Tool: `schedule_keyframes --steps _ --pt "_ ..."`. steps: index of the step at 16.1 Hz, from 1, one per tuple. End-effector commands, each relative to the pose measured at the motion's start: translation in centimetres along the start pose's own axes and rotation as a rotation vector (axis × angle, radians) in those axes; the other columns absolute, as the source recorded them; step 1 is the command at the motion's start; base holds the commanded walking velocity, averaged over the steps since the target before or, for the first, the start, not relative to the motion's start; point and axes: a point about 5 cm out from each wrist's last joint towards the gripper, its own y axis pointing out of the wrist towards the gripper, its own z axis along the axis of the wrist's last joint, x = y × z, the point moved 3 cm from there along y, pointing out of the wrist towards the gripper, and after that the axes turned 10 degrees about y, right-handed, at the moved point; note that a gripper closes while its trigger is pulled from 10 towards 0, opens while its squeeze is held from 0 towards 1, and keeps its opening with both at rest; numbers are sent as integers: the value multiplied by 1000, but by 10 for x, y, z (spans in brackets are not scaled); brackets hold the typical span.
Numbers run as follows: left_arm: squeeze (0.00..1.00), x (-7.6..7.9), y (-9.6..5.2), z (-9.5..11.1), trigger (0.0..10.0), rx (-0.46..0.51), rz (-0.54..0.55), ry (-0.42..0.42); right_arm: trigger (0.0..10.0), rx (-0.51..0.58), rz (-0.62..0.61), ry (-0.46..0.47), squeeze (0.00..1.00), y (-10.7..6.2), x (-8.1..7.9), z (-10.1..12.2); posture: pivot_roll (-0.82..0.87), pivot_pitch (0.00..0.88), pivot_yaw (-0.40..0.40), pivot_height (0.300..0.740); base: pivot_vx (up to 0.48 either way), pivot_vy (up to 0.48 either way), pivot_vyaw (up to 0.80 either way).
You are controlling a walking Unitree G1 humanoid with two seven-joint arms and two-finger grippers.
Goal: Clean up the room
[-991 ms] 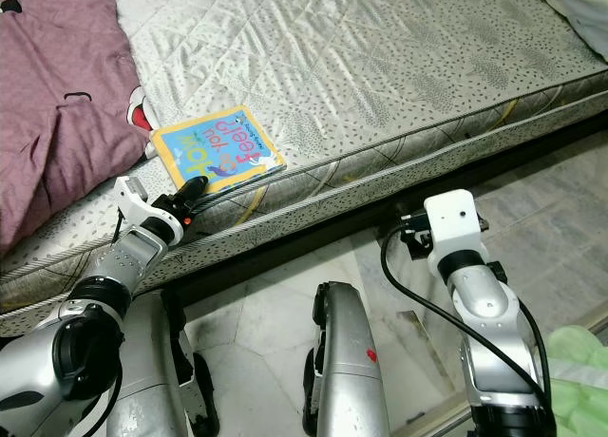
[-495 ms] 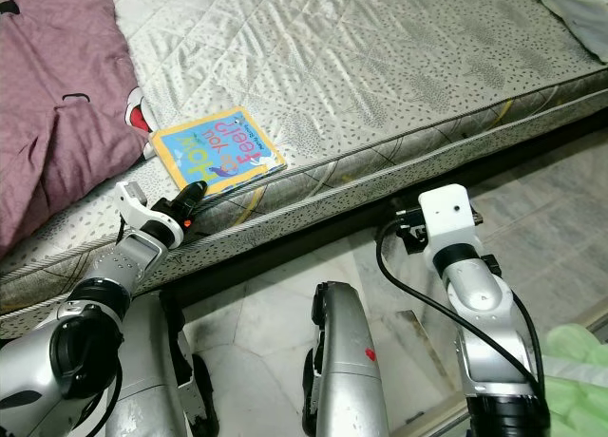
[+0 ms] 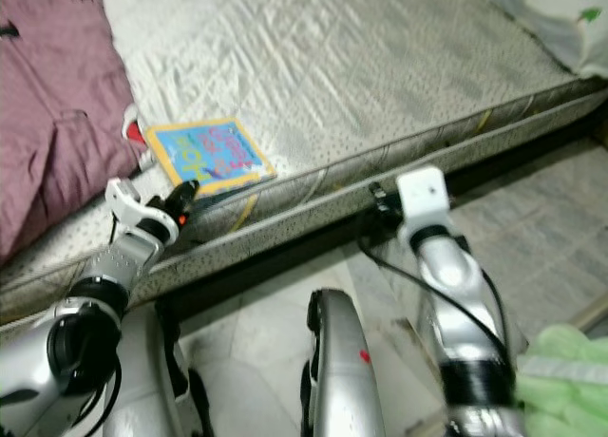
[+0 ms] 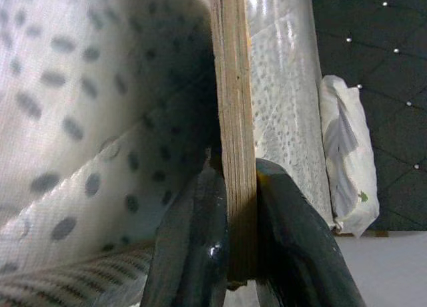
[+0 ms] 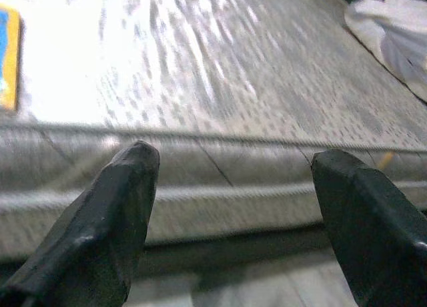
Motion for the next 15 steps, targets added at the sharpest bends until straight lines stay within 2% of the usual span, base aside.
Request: schedule_keyframes --steps 1,2,3,6,8,9,10,11,12,13,15 --pt "0 -4 0 11 0 16 37 74 10000 11 18 25 0 7 -10 1 -108 55 -42 529 0 0 0" --pt "0 -2 1 14 0 14 44 133 10000 19 49 74 0 14 -23 3 -88 34 -31 529 0 0 0" --pt "0 0 3 23 0 24 64 240 10000 5 101 165 0 24 -44 1 -51 0 -13 529 0 0 0" --pt "0 7 1 48 0 130 70 389 10000 -38 171 286 0 37 -78 -5 12 0 8 529 0 0 0" --pt "0 8 -5 51 0 156 66 467 10000 -1 191 331 0 43 -89 2 43 0 23 529 0 0 0" --pt "0 5 -13 49 0 175 85 508 10000 35 189 368 0 49 -93 11 57 0 28 529 0 0 0" --pt "0 2 -21 45 0 185 115 552 10000 72 184 394 0 53 -95 18 82 0 32 529 0 0 0" --pt "0 1 -22 45 0 189 126 567 10000 79 183 402 0 55 -95 20 89 0 32 529 0 0 0" --pt "0 1 -25 46 2941 215 159 603 10000 100 184 423 0 60 -98 26 101 0 31 544 0 0 0" --pt "0 4 -26 46 10000 234 159 631 10000 113 196 429 0 61 -102 30 106 0 30 554 0 0 0" --pt "0 14 -27 52 10000 278 154 646 10000 144 207 450 0 66 -107 38 103 0 28 574 0 0 0"
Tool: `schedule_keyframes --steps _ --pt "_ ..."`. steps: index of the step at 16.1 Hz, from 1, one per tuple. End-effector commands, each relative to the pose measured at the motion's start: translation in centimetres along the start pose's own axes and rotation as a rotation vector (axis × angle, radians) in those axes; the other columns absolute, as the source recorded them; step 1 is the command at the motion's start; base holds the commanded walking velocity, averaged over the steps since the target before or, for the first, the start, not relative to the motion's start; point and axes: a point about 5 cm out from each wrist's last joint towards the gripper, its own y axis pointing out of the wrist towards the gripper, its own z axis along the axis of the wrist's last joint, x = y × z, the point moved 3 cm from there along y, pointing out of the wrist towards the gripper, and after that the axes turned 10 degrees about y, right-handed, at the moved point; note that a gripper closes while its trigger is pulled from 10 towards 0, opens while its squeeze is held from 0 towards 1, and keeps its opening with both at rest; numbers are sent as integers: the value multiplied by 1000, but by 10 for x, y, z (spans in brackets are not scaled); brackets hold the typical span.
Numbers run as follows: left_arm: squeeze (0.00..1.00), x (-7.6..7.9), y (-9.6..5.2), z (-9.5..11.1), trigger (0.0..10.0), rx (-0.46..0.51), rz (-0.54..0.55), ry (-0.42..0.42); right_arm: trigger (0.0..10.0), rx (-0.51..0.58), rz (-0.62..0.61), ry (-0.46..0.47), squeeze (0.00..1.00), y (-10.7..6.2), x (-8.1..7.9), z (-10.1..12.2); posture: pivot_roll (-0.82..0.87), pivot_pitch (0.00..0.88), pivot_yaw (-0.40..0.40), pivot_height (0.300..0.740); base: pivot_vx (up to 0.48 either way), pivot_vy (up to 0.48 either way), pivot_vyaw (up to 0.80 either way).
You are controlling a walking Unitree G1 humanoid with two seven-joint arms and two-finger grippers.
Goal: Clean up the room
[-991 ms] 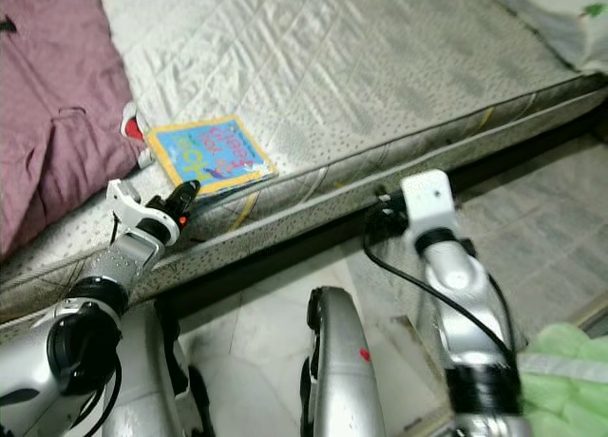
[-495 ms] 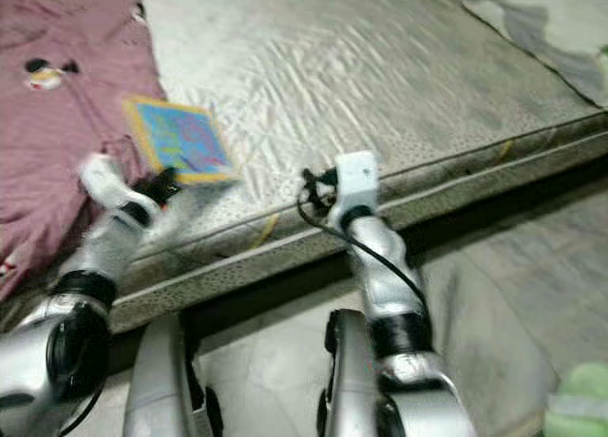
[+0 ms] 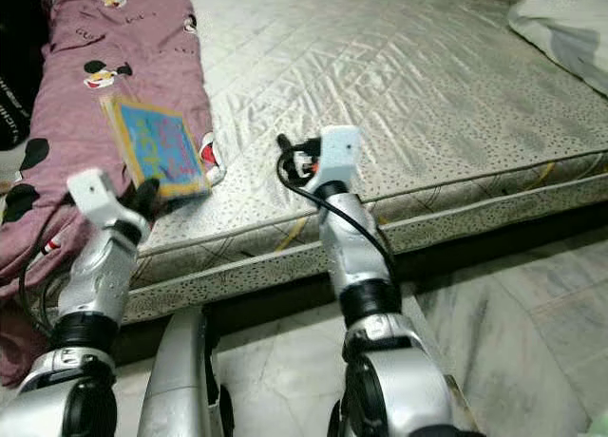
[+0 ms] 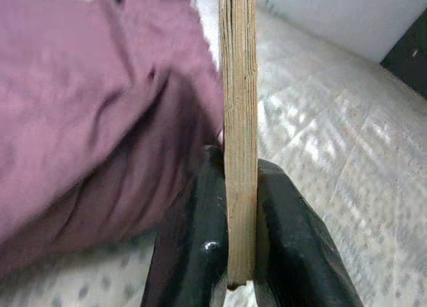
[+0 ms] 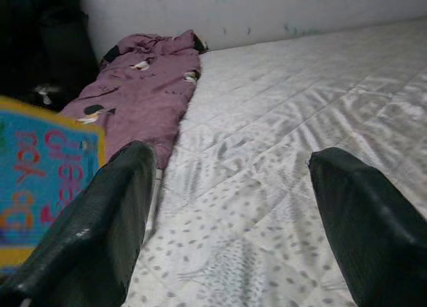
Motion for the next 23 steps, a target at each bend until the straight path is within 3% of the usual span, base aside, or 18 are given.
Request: schedule_keyframes --steps 1,7,13,17,23 --pt "0 0 2 22 10000 79 11 35 10000 39 12 7 0 5 -4 10 100 0 27 589 0 0 0" --pt "0 10 5 25 10000 82 49 107 10000 46 -7 21 0 5 1 6 90 0 22 664 0 0 0" --pt "0 21 3 24 10000 99 39 113 10000 55 -19 21 0 3 5 5 74 0 26 734 0 0 0" --pt "0 27 5 30 10000 124 15 155 10000 51 -19 13 0 4 5 3 74 0 25 740 0 0 0" --pt "0 32 3 26 10000 119 1 154 10000 47 -20 7 0 4 6 2 74 0 20 740 0 0 0"
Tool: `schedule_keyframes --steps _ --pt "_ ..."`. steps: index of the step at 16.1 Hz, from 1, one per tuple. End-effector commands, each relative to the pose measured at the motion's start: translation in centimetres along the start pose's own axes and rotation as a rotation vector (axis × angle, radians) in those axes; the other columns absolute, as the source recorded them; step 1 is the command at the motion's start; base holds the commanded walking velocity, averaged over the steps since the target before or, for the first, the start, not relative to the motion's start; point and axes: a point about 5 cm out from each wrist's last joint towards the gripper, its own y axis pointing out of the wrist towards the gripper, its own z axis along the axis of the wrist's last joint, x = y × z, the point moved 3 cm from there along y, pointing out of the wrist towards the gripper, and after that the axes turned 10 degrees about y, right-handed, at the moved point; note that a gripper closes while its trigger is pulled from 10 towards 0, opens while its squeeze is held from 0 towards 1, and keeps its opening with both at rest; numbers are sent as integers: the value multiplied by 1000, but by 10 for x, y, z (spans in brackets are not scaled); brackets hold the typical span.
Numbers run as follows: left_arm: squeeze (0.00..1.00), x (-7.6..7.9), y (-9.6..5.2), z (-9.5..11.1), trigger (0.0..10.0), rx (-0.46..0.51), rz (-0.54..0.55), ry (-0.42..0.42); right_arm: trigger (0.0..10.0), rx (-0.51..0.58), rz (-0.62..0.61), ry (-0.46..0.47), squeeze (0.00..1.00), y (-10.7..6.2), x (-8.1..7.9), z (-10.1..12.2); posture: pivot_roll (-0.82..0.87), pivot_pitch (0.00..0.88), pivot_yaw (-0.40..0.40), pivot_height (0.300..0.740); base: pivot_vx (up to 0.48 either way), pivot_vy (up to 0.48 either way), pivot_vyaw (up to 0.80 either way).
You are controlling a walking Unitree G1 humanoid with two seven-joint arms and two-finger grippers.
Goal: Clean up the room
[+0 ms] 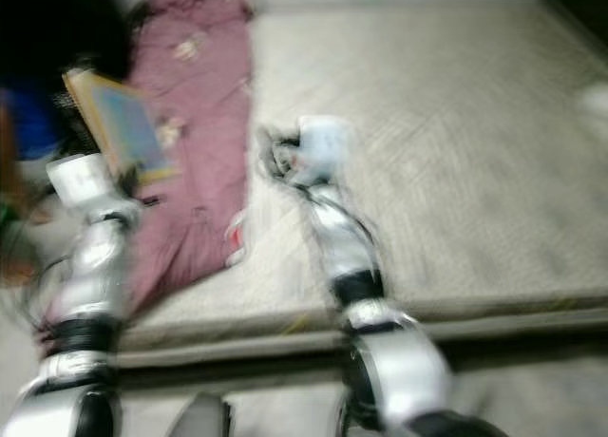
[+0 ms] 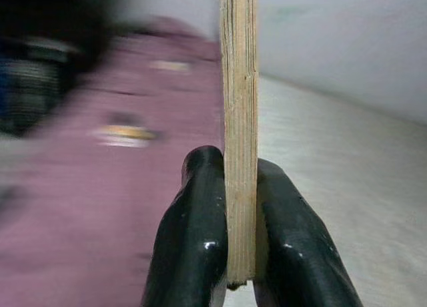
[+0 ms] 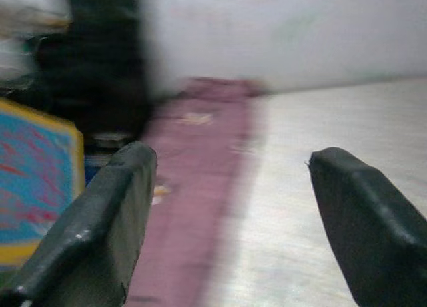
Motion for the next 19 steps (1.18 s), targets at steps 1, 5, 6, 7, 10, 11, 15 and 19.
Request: schedule_keyframes --steps 1,5,6,7,10,11,15,19 --pt "0 -12 1 15 10000 59 13 45 10000 6 70 25 0 6 -30 -1 74 0 20 740 0 0 0" --pt "0 -8 0 14 10000 62 -5 57 10000 6 70 22 0 6 -30 -2 73 0 22 740 0 0 0" --pt "0 -7 -4 13 10000 69 -7 65 10000 -9 59 -1 0 2 -29 -7 72 0 24 740 0 0 0" --pt "0 -7 -6 13 10000 70 -4 67 10000 -14 58 -4 0 1 -28 -8 71 0 24 740 0 0 0" --pt "0 -6 -20 -1 10000 41 1 57 10000 -40 30 -20 0 -8 -22 -18 63 0 25 740 0 0 0" --pt "0 -3 -24 -3 10000 34 -5 51 10000 -50 48 -33 0 -11 -23 -22 64 0 20 740 0 0 0" --pt "0 7 -28 -6 10000 28 -25 24 10000 -57 62 -46 0 -12 -25 -24 78 0 -13 740 0 0 739" --pt "0 18 -36 -8 10000 19 -54 5 10000 -94 78 -35 0 -22 -26 -32 62 0 -13 740 0 0 200"
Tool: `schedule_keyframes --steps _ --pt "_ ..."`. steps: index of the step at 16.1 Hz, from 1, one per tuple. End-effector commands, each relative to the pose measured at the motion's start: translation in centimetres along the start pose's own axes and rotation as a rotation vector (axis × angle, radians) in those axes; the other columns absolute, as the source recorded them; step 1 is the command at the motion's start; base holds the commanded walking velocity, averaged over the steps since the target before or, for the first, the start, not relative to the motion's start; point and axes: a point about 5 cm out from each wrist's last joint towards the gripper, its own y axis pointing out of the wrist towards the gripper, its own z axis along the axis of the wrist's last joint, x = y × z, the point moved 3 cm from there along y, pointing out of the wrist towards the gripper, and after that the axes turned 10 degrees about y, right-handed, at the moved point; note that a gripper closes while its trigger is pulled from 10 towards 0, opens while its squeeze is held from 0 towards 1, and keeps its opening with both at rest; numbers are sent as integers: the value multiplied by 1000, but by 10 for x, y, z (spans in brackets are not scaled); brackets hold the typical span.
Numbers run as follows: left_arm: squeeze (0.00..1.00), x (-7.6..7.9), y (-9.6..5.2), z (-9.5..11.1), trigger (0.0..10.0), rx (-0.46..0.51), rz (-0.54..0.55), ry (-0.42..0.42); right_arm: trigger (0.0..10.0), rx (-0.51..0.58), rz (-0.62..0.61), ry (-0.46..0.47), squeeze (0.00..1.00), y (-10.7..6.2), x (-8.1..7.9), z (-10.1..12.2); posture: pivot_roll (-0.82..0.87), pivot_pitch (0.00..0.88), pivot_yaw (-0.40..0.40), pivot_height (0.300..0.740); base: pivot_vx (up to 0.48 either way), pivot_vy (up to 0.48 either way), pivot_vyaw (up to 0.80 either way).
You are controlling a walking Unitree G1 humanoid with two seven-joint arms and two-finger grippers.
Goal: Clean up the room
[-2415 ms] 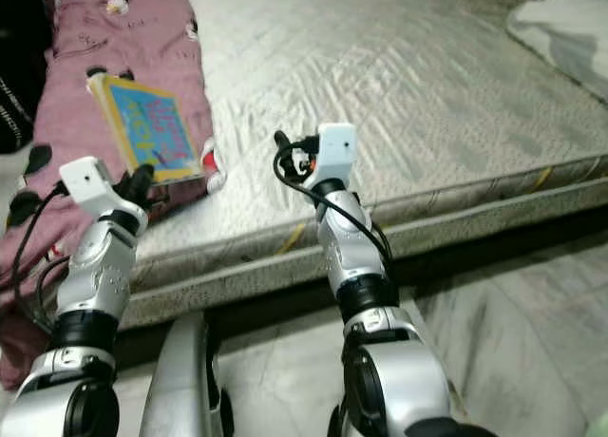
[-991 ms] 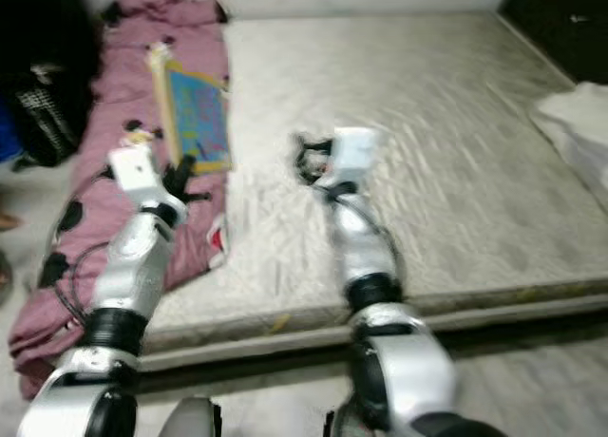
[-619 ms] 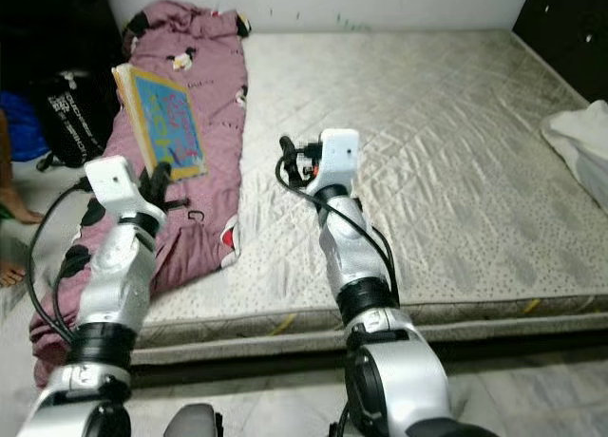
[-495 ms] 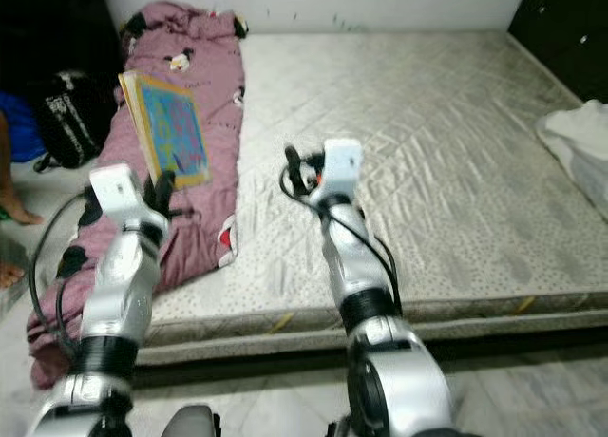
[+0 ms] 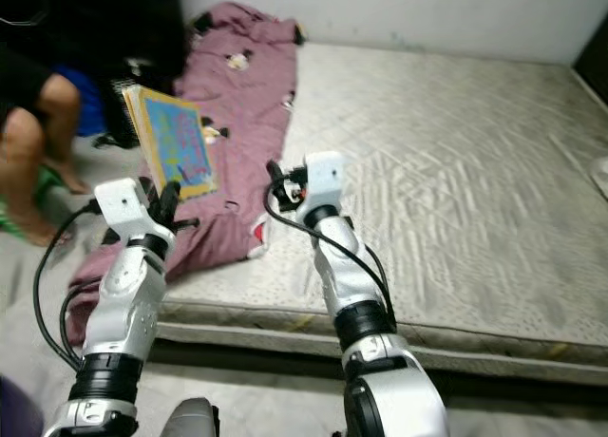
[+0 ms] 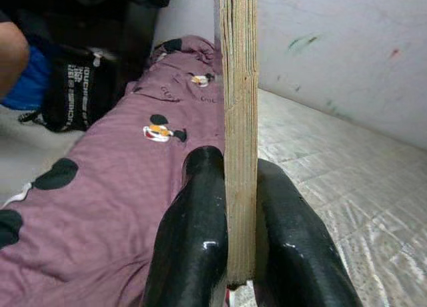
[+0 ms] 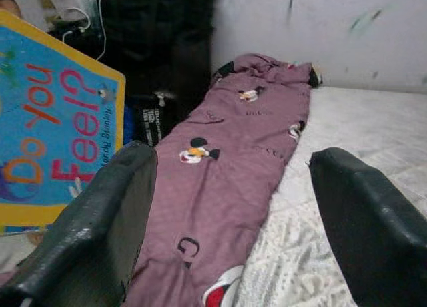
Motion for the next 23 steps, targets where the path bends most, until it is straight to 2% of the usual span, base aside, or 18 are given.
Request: schedule_keyframes --steps 1,7,19,23 --pt "0 9 0 10 10000 35 -42 3 10000 -3 -18 4 0 -2 5 0 59 0 -11 740 0 0 0" --pt "0 14 5 14 10000 37 -70 -36 10000 7 -23 -23 0 -2 6 5 38 0 1 740 0 0 0" --pt "0 16 6 19 10000 57 -93 -30 10000 9 -8 -41 0 3 0 7 55 0 -4 740 0 0 0" --pt "0 18 7 20 10000 61 -105 -27 10000 10 -15 -42 0 3 0 7 53 0 -1 740 0 -357 0"
